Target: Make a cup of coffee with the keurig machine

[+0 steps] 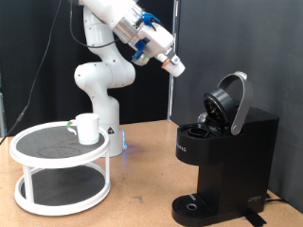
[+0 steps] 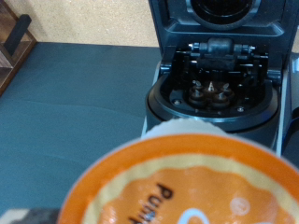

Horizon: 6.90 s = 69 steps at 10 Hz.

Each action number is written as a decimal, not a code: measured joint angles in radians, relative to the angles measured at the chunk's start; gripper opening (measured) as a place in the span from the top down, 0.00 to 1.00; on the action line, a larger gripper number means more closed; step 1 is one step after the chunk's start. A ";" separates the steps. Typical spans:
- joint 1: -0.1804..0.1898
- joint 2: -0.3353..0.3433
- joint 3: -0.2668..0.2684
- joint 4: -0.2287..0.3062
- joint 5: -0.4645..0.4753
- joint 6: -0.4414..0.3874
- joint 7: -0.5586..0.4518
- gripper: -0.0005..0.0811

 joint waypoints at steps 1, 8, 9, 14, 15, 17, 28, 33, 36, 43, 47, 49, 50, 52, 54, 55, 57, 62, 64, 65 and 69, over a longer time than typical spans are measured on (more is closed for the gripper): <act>0.000 0.000 -0.003 -0.002 0.000 -0.008 -0.001 0.50; -0.001 0.043 0.002 -0.050 -0.017 -0.030 -0.028 0.50; 0.000 0.051 0.008 -0.056 -0.013 -0.017 -0.036 0.50; 0.009 0.103 0.047 -0.062 0.035 0.049 -0.059 0.50; 0.011 0.113 0.057 -0.063 0.041 0.066 -0.061 0.50; 0.018 0.131 0.079 -0.064 0.053 0.102 -0.064 0.50; 0.025 0.226 0.129 -0.084 0.057 0.191 -0.079 0.50; 0.027 0.263 0.152 -0.088 0.064 0.223 -0.095 0.50; 0.027 0.268 0.157 -0.088 0.066 0.232 -0.095 0.50; 0.026 0.251 0.150 -0.091 0.136 0.178 -0.157 0.10; 0.024 0.218 0.154 -0.096 0.112 0.139 -0.134 0.09; 0.024 0.218 0.162 -0.106 0.077 0.145 -0.092 0.09; 0.024 0.218 0.169 -0.114 0.068 0.159 -0.081 0.09; 0.025 0.221 0.183 -0.132 0.067 0.179 -0.079 0.09; 0.025 0.224 0.192 -0.141 0.073 0.190 -0.079 0.09; 0.026 0.223 0.193 -0.142 0.097 0.192 -0.094 0.09; 0.022 0.205 0.187 -0.143 0.162 0.184 -0.132 0.09; -0.007 0.116 0.167 -0.175 0.146 0.183 -0.113 0.09; -0.007 0.112 0.154 -0.166 0.204 0.156 -0.134 0.09; -0.008 0.104 0.139 -0.152 0.238 0.132 -0.144 0.09; -0.009 0.046 0.100 -0.079 0.290 0.072 -0.138 0.09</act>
